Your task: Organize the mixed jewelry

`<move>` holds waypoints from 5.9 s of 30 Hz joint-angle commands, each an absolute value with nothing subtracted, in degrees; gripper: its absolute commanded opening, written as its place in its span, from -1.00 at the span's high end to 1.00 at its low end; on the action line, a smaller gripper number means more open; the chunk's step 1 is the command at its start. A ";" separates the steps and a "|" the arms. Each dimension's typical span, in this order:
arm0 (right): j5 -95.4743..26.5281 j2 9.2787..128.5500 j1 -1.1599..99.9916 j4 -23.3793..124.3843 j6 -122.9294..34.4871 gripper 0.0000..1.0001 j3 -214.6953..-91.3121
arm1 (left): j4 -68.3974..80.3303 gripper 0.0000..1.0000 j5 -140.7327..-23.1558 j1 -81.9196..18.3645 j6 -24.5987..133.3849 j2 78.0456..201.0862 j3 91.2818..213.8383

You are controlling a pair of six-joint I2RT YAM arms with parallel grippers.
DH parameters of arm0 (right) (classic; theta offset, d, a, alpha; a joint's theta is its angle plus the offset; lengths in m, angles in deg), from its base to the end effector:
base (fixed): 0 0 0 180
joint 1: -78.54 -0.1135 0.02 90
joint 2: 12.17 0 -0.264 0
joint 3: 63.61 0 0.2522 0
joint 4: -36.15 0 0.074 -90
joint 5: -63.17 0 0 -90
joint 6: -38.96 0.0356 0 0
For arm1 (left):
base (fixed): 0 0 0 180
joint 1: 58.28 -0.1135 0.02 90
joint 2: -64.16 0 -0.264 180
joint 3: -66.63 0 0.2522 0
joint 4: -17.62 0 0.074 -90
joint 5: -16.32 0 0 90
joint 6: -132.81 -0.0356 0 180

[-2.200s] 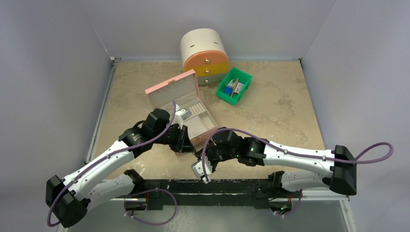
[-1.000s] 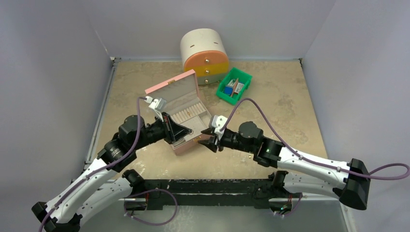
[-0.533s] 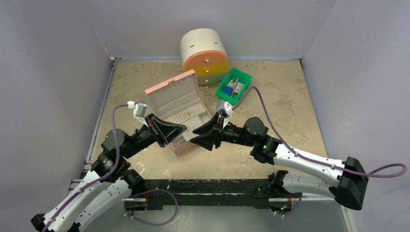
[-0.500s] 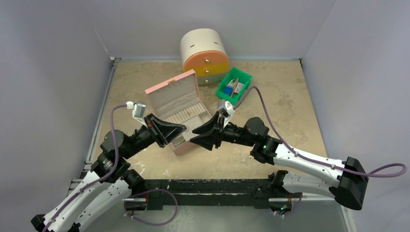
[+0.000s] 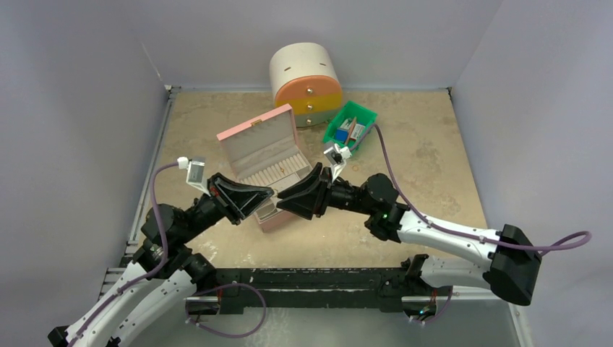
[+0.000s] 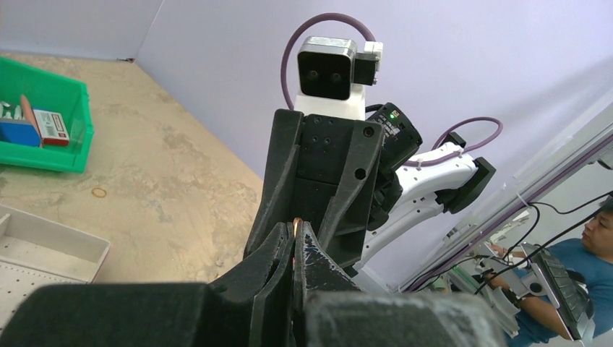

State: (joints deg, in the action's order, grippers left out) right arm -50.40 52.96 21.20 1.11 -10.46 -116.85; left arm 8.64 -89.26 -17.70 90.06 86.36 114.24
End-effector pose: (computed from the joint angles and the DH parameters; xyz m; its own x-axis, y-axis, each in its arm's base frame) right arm 0.1250 0.2214 0.3430 -0.4699 0.3718 -0.8006 -0.8748 -0.0747 0.4787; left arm 0.0752 -0.0770 0.3521 -0.4580 -0.5391 -0.7069 0.7159 0.2477 -0.6528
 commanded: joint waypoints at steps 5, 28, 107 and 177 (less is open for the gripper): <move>-51.69 54.48 21.33 -8.62 -5.77 0.19 -121.15 | 10.18 1.00 -88.90 -17.47 89.67 84.84 114.96; -52.14 55.81 21.33 -9.10 -5.24 0.93 -122.48 | 9.84 1.00 -88.62 -17.48 89.24 84.57 115.54; -23.07 60.57 21.38 47.71 -29.40 1.00 -143.51 | -25.50 -0.08 -50.62 -17.54 76.47 80.33 129.67; -15.17 107.16 26.40 60.37 -37.64 1.00 -168.95 | -29.80 -0.32 -45.83 -18.26 74.45 82.17 127.94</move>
State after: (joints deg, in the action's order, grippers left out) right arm -15.94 104.91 25.31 61.22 -38.24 -167.61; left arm -31.21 -46.33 -17.81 75.94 81.63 127.74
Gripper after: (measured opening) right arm 0.011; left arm 0.657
